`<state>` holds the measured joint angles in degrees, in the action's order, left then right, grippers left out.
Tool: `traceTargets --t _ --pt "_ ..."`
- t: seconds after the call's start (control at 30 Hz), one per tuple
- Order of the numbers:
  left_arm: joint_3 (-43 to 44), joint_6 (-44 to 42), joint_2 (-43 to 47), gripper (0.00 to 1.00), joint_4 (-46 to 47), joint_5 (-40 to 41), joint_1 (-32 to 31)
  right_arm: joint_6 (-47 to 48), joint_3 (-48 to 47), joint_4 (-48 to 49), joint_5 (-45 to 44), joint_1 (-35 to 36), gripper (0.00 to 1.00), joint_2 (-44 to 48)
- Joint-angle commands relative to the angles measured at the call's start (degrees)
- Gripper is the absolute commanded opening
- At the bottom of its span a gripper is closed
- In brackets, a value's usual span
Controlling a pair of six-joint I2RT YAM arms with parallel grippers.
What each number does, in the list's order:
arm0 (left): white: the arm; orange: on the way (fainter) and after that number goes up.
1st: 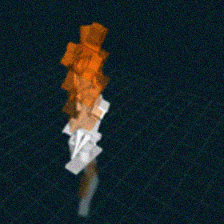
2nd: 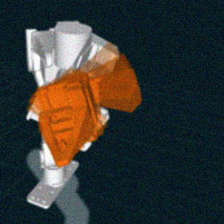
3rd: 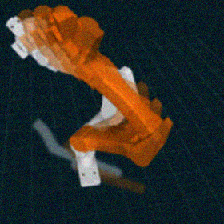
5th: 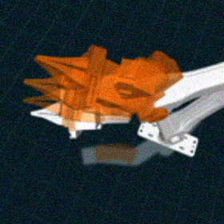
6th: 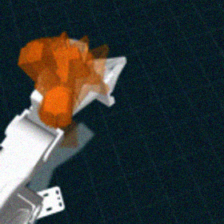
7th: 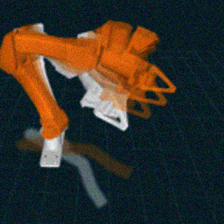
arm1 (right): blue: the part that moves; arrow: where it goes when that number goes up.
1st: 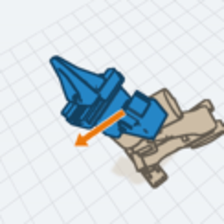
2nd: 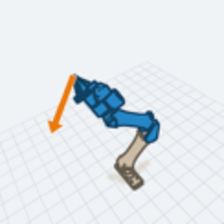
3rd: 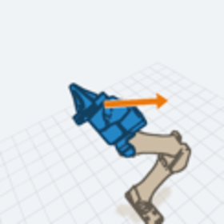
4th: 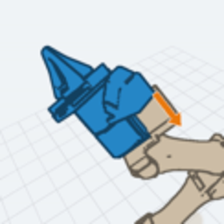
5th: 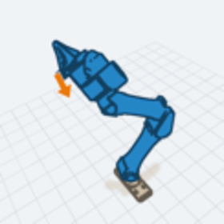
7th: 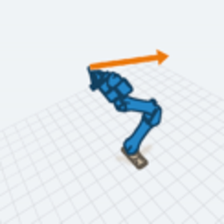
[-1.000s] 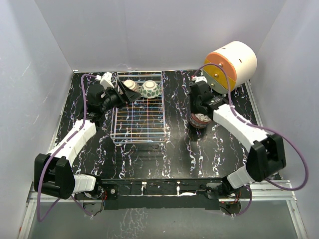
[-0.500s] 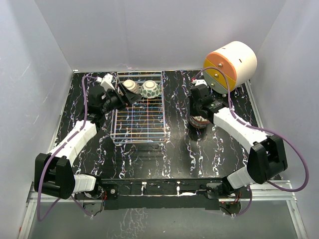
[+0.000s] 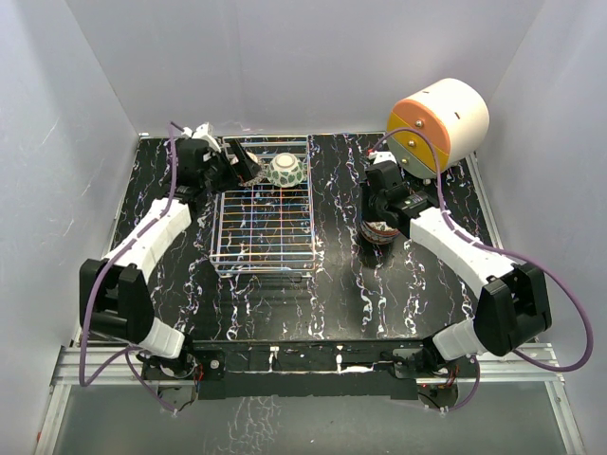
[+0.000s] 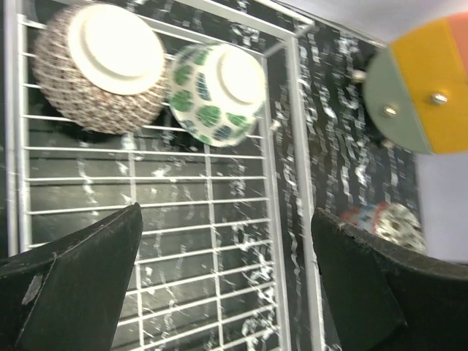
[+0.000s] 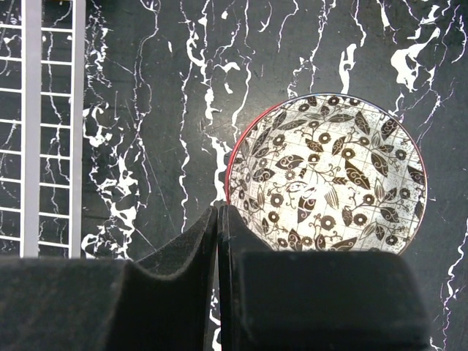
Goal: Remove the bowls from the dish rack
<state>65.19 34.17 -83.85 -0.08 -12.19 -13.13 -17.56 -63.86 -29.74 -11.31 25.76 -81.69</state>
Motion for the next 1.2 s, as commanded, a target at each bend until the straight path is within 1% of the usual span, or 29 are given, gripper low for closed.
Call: traceTargets --t 0.0,0.2,0.4,0.53,0.6,0.7,0.77,0.9,1.03,1.17 --pt "4.6 -5.7 -3.5 0.97 -2.7 12.0 -0.3 -0.9 -0.1 3.2 1.3 -0.2 0.08 2.6" --pt "12.1 -10.3 -12.8 0.95 -0.6 17.7 -0.5 -0.9 -0.2 3.5 2.4 -0.2 0.09 2.3" --pt "18.7 -14.9 -19.9 0.96 2.3 19.2 -0.6 -0.1 -0.4 4.1 2.6 -0.2 0.09 3.0" --pt "24.1 -17.2 -25.3 0.97 2.3 19.2 -0.6 0.6 -0.3 4.5 2.8 -0.2 0.12 4.2" --pt "27.0 -18.0 -27.7 0.97 1.6 18.6 -0.6 0.9 -0.2 4.6 2.7 -0.2 0.14 4.7" --pt "33.6 -19.0 -32.7 0.97 -3.4 18.2 -0.7 1.2 0.0 4.6 2.3 -0.3 0.17 5.0" --pt "36.2 -19.5 -34.9 0.97 -5.5 18.3 -0.6 1.5 0.3 4.5 1.5 -0.3 0.21 5.2" --pt "36.0 -20.8 -35.5 0.97 -5.1 19.1 -0.8 1.6 0.6 4.6 0.3 -0.4 0.28 5.7" --pt "35.9 -22.4 -36.0 0.93 -6.0 20.9 -1.2 1.5 -0.1 4.7 1.9 -0.4 0.40 5.2" --pt "35.0 -25.6 -36.0 0.86 -5.6 23.2 -2.2 1.1 -0.8 5.0 3.0 -0.5 0.42 4.6"
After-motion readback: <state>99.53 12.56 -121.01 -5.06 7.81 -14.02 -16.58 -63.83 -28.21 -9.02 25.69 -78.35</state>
